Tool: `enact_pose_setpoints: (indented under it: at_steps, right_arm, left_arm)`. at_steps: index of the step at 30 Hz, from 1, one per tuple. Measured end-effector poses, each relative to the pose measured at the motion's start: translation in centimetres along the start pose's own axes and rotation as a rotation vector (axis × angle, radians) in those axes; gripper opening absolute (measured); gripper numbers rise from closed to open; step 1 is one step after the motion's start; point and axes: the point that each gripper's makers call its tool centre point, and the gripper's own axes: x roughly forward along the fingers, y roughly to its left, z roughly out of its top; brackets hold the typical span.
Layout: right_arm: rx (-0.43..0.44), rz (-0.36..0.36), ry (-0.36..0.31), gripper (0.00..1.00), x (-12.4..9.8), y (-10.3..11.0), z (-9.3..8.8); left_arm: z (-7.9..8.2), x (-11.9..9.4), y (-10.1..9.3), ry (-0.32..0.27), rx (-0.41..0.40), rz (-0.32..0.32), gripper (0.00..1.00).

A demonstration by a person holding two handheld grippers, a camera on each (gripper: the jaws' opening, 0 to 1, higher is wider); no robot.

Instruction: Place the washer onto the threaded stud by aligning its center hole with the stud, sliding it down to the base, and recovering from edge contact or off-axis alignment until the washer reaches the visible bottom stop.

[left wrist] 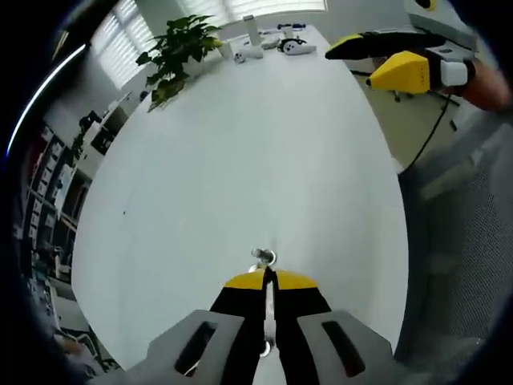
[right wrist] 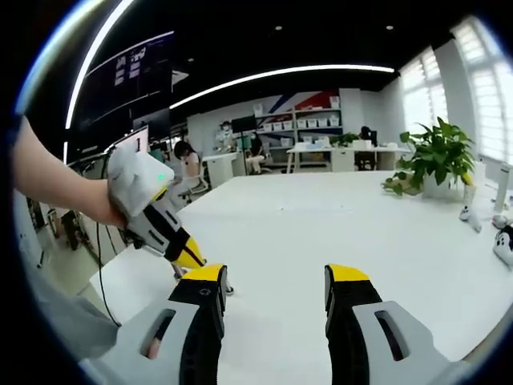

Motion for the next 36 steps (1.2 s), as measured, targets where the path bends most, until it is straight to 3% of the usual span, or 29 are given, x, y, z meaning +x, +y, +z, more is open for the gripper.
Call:
enact_pose_setpoints:
  at_steps: [25, 29, 33, 36]
  right_arm:
    - [0.012, 0.006, 0.007, 0.52, 0.1, 0.1, -0.2]
    - [0.013, 0.003, 0.008, 0.52, 0.1, 0.1, -0.2]
    - [0.013, 0.002, 0.006, 0.52, 0.0, 0.1, -0.1]
    - [0.013, 0.001, 0.002, 0.52, 0.0, 0.0, 0.0]
  left_arm:
    - [0.3, 0.6, 0.9, -0.01, -0.023, 0.002, 0.0]
    - [0.3, 0.6, 1.0, -0.017, -0.038, 0.002, 0.0]
    - [-0.1, 0.7, 1.7, -0.055, -0.107, 0.012, 0.0]
    - [-0.2, 1.0, 1.4, -0.049, -0.1, 0.0, 0.0]
